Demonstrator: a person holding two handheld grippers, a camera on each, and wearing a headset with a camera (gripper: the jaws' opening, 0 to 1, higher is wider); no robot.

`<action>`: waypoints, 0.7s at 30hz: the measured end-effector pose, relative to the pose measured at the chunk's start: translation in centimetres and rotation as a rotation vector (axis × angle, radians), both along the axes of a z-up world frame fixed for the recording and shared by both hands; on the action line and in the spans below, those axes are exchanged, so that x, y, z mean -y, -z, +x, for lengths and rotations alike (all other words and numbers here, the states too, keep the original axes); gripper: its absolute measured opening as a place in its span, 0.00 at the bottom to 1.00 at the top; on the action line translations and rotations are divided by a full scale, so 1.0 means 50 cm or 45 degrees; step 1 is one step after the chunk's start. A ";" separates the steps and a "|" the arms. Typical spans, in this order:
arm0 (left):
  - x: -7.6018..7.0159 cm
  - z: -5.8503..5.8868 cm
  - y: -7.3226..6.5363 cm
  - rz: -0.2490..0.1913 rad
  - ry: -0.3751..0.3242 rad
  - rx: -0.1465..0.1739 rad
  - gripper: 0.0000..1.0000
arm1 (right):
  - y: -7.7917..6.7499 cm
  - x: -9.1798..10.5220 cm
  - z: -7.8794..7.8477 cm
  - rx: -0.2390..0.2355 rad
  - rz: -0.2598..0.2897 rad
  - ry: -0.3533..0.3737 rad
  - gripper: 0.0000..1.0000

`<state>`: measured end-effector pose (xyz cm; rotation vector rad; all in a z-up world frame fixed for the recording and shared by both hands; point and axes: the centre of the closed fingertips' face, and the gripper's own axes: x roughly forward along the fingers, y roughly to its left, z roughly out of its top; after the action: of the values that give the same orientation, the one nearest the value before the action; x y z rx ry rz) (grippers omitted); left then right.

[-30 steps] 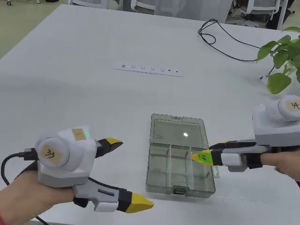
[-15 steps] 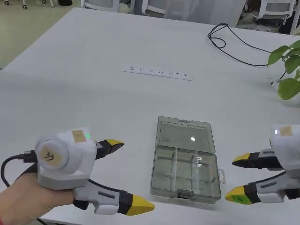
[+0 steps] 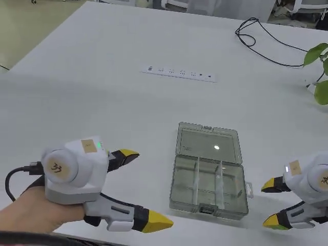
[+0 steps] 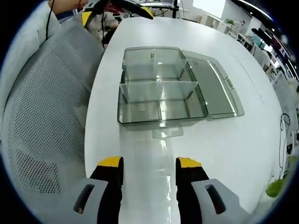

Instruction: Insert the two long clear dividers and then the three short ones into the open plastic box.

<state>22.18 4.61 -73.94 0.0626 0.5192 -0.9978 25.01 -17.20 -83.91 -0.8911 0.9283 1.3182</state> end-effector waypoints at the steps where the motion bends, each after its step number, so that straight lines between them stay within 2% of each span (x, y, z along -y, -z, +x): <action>1: 0.000 0.000 0.001 0.002 0.002 -0.002 1.00 | 0.004 0.002 0.001 0.001 -0.014 -0.012 0.46; 7: -0.003 0.003 0.003 0.002 -0.005 0.000 1.00 | 0.032 0.003 -0.005 -0.013 -0.069 -0.079 0.44; 8: -0.003 0.003 0.003 0.002 -0.004 0.000 1.00 | 0.029 0.001 -0.002 0.004 -0.066 -0.094 0.43; 10: -0.003 0.004 0.003 0.000 -0.004 -0.001 1.00 | 0.027 -0.003 0.000 -0.002 -0.056 -0.077 0.42; 19: -0.001 0.008 0.006 -0.012 -0.004 -0.006 1.00 | 0.029 -0.005 -0.004 0.008 -0.071 -0.115 0.39; 21: -0.001 0.009 0.007 -0.012 -0.003 -0.007 1.00 | 0.028 -0.004 -0.004 0.010 -0.074 -0.116 0.34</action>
<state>22.63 4.66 -74.27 0.0504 0.5195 -0.9987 24.84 -16.99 -85.32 -0.9931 0.9332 1.3697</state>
